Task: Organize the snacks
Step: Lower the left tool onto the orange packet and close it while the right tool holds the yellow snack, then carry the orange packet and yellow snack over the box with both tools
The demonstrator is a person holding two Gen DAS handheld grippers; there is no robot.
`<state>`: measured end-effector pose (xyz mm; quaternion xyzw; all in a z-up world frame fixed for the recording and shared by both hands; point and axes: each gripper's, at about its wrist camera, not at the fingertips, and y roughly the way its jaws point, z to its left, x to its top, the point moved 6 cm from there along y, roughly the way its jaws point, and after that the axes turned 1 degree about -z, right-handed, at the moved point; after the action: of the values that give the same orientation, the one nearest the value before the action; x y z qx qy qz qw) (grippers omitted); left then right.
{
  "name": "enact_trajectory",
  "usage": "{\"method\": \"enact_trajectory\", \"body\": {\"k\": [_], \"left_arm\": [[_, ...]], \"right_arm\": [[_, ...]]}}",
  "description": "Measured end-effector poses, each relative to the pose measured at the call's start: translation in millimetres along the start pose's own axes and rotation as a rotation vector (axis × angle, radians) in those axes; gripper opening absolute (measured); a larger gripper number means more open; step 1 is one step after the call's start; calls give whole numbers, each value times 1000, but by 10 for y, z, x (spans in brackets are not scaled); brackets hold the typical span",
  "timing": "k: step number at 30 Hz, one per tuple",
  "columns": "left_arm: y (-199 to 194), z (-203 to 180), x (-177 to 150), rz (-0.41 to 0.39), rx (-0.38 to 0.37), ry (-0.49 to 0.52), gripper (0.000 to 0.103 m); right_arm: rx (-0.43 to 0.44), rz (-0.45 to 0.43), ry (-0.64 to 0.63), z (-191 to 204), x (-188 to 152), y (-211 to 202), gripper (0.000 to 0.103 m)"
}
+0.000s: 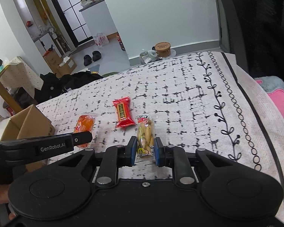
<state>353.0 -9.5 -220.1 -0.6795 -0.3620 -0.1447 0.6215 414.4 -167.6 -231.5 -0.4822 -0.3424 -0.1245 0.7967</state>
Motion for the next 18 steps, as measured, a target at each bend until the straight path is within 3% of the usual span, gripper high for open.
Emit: {"method": "enact_trajectory", "body": {"k": [18], "left_arm": [[-656, 297, 300, -99, 5, -63, 18]], "right_arm": [[105, -93, -44, 618, 290, -139, 19]]}}
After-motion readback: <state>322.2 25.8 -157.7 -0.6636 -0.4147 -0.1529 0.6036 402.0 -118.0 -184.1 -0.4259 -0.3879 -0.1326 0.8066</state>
